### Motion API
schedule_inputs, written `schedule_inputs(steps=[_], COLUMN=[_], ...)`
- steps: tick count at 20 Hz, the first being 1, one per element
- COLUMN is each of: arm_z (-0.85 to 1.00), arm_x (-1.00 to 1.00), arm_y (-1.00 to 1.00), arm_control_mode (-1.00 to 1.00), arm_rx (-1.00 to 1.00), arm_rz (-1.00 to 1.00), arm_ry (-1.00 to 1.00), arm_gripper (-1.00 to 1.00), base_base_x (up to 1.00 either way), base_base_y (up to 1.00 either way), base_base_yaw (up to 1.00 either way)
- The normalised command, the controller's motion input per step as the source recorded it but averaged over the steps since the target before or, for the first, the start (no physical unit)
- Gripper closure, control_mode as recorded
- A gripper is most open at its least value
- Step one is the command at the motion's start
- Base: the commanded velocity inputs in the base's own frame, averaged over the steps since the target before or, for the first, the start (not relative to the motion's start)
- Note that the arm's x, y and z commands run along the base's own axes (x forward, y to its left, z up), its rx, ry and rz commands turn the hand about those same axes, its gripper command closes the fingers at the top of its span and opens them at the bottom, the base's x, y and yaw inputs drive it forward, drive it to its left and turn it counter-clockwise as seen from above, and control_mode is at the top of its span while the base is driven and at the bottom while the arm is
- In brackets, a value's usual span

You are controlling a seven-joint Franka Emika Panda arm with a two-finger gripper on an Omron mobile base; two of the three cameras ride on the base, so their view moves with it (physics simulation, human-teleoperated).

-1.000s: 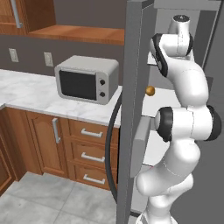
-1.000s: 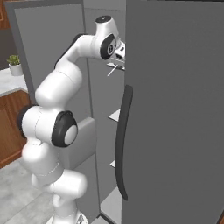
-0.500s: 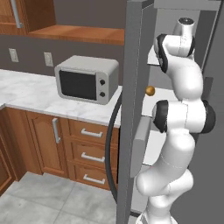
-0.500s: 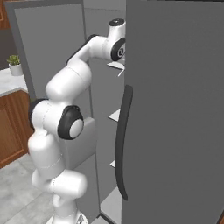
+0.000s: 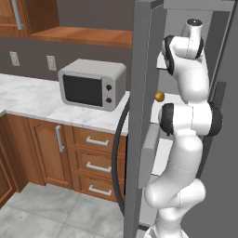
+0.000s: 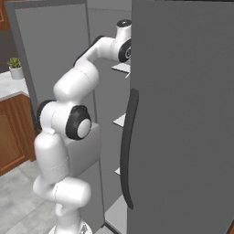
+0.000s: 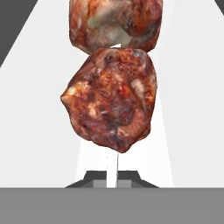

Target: Store the kebab skewer in the freezer for long-term storage. Close the freezer door after placing the cooked food.

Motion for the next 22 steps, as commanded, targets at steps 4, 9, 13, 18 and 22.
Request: schedule_inputs(steps=[4,9,13,18,22], arm_z=[0.00,0.00,0.00,0.00,0.00], arm_x=[0.20,0.04,0.06,0.02,0.00], arm_y=[-0.03,0.00,0.00,0.00,0.00], arm_control_mode=[-1.00,-1.00,-1.00,-1.00,-1.00], arm_rx=[0.00,0.00,0.00,0.00,0.00], arm_rz=[0.01,0.01,0.00,0.00,0.00], arm_ry=[0.00,0.00,0.00,0.00,0.00], arm_gripper=[1.00,-1.00,-1.00,-1.00,-1.00], base_base_x=[0.00,0.00,0.00,0.00,0.00], base_base_y=[0.00,0.00,0.00,0.00,0.00], base_base_yaw=[0.00,0.00,0.00,0.00,0.00])
